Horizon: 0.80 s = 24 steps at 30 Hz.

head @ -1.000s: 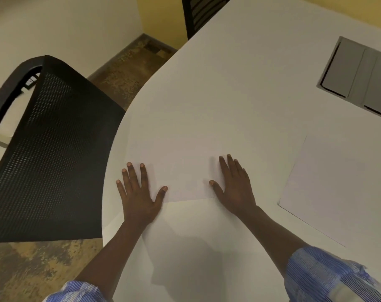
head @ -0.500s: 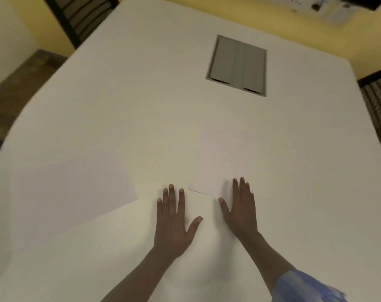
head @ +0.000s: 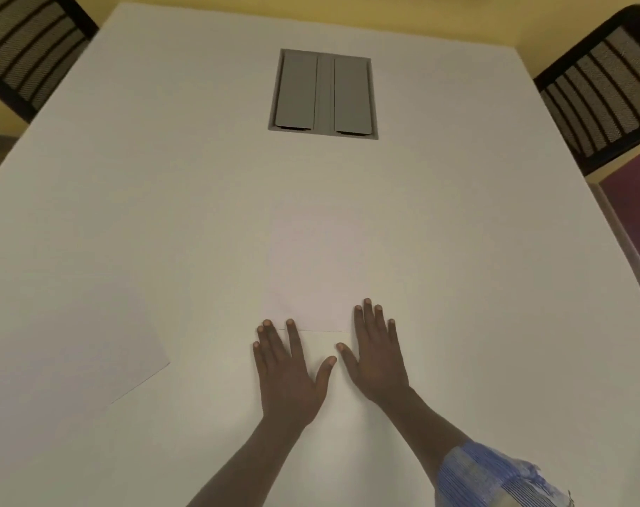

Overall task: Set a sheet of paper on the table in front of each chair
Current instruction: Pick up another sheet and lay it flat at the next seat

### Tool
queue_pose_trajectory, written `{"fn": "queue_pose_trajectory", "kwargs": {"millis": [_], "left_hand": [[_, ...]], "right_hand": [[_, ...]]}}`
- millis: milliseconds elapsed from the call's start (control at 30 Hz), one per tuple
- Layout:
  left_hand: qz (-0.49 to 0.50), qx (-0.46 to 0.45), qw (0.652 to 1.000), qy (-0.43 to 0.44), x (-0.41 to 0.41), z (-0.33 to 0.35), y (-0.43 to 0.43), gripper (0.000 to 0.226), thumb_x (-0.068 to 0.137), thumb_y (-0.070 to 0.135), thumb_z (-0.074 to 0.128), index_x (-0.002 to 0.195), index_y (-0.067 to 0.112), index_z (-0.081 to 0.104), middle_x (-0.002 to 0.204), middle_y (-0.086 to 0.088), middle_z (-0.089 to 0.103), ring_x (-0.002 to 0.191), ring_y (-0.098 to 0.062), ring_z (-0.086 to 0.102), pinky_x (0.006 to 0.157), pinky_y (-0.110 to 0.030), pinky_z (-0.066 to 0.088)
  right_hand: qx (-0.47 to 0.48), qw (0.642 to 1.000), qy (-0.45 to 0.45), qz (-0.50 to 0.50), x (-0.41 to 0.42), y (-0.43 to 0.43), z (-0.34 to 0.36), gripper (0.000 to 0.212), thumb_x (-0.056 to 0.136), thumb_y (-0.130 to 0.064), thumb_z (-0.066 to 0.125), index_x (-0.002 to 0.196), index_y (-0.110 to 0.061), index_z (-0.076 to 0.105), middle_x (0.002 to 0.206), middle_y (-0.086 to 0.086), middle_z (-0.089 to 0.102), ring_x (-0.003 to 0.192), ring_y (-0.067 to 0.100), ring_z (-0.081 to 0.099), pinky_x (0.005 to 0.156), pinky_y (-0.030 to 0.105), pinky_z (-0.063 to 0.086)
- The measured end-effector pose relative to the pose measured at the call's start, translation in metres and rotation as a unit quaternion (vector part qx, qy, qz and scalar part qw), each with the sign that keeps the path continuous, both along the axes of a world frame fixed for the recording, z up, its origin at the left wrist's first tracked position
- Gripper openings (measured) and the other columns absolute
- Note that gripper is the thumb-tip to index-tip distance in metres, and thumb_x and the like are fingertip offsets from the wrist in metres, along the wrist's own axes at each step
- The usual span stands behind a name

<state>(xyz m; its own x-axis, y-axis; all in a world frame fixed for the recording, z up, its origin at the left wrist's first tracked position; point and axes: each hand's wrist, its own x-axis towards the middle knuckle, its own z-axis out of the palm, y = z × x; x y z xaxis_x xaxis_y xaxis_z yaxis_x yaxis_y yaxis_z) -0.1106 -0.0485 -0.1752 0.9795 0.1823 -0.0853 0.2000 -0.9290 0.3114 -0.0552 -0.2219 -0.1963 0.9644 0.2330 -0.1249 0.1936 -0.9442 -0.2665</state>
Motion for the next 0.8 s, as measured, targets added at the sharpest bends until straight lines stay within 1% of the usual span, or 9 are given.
{"fn": "queue_pose_trajectory", "kwargs": {"millis": [133, 233, 367, 433, 500, 567, 633, 700, 800], "left_hand": [[0.008, -0.038, 0.999, 0.001, 0.009, 0.006, -0.01, 0.099, 0.092, 0.073, 0.035, 0.161, 0.007, 0.009, 0.164, -0.029, 0.015, 0.155, -0.042, 0.013, 0.126, -0.054, 0.014], [0.016, -0.15, 0.988, -0.041, 0.024, 0.017, -0.016, 0.097, 0.094, 0.066, 0.044, 0.161, 0.009, 0.003, 0.17, -0.011, 0.011, 0.157, -0.033, 0.011, 0.126, -0.051, 0.014], [0.205, -0.382, 0.899, -0.062, 0.053, 0.042, -0.017, 0.104, 0.088, 0.055, 0.069, 0.162, 0.025, 0.002, 0.157, -0.001, 0.044, 0.144, -0.019, 0.041, 0.117, -0.042, 0.037], [0.306, -0.448, 0.839, -0.041, 0.071, 0.051, -0.013, 0.1, 0.086, 0.055, 0.072, 0.161, 0.024, 0.013, 0.129, 0.003, 0.062, 0.127, -0.019, 0.057, 0.105, -0.034, 0.043], [0.372, -0.498, 0.783, -0.026, 0.087, 0.053, -0.004, 0.079, 0.086, 0.047, 0.075, 0.15, 0.017, 0.04, 0.103, 0.005, 0.066, 0.105, -0.019, 0.063, 0.096, -0.032, 0.046], [0.385, -0.507, 0.771, -0.015, 0.095, 0.054, 0.004, 0.044, 0.088, 0.038, 0.076, 0.123, 0.015, 0.064, 0.092, 0.006, 0.064, 0.091, -0.019, 0.062, 0.082, -0.029, 0.048], [0.383, -0.513, 0.768, -0.009, 0.096, 0.052, 0.01, 0.022, 0.087, 0.033, 0.076, 0.098, 0.014, 0.07, 0.085, 0.003, 0.065, 0.084, -0.02, 0.059, 0.073, -0.028, 0.046], [0.386, -0.529, 0.756, 0.003, 0.095, 0.054, 0.014, 0.022, 0.086, 0.033, 0.078, 0.087, 0.013, 0.067, 0.081, -0.001, 0.065, 0.08, -0.023, 0.058, 0.074, -0.034, 0.048], [0.379, -0.579, 0.72, 0.039, 0.098, 0.058, 0.017, 0.041, 0.084, 0.038, 0.08, 0.104, 0.005, 0.066, 0.088, -0.01, 0.068, 0.081, -0.027, 0.064, 0.075, -0.04, 0.054]], "right_hand": [[0.003, 1.0, -0.005, 0.009, 0.0, -0.002, -0.001, 0.078, 0.101, -0.056, 0.033, 0.161, -0.011, 0.012, 0.17, 0.008, 0.001, 0.157, 0.026, -0.002, 0.126, 0.047, 0.005], [0.003, 1.0, -0.007, 0.014, 0.001, -0.003, -0.001, 0.077, 0.101, -0.056, 0.031, 0.16, -0.01, 0.014, 0.169, 0.009, 0.003, 0.157, 0.028, 0.0, 0.126, 0.049, 0.007], [0.021, 1.0, -0.003, 0.003, 0.001, -0.001, 0.001, 0.078, 0.101, -0.056, 0.033, 0.161, -0.01, 0.013, 0.169, 0.009, 0.002, 0.156, 0.028, -0.001, 0.126, 0.048, 0.004], [0.024, 1.0, 0.001, 0.002, 0.0, -0.001, 0.001, 0.078, 0.101, -0.056, 0.034, 0.161, -0.01, 0.013, 0.169, 0.009, 0.0, 0.156, 0.028, -0.002, 0.126, 0.047, 0.002], [0.026, 1.0, 0.004, 0.003, 0.001, -0.001, 0.002, 0.078, 0.1, -0.057, 0.033, 0.16, -0.01, 0.013, 0.169, 0.009, 0.001, 0.156, 0.028, -0.002, 0.126, 0.046, 0.0], [0.019, 1.0, 0.011, 0.003, 0.001, -0.001, 0.004, 0.079, 0.1, -0.058, 0.03, 0.161, -0.01, 0.013, 0.169, 0.009, -0.001, 0.156, 0.028, -0.002, 0.125, 0.044, -0.002], [0.011, 1.0, 0.018, 0.004, 0.002, -0.001, 0.006, 0.08, 0.099, -0.059, 0.027, 0.161, -0.011, 0.012, 0.169, 0.009, -0.002, 0.156, 0.029, -0.002, 0.125, 0.044, -0.002], [0.009, 1.0, 0.026, 0.004, 0.002, 0.0, 0.007, 0.08, 0.099, -0.059, 0.027, 0.161, -0.011, 0.01, 0.169, 0.009, -0.003, 0.156, 0.029, -0.003, 0.125, 0.044, -0.002], [0.002, 0.999, 0.044, 0.007, 0.004, 0.0, 0.012, 0.08, 0.1, -0.058, 0.03, 0.161, -0.012, 0.007, 0.169, 0.009, -0.007, 0.156, 0.029, -0.006, 0.125, 0.045, -0.003]]}}
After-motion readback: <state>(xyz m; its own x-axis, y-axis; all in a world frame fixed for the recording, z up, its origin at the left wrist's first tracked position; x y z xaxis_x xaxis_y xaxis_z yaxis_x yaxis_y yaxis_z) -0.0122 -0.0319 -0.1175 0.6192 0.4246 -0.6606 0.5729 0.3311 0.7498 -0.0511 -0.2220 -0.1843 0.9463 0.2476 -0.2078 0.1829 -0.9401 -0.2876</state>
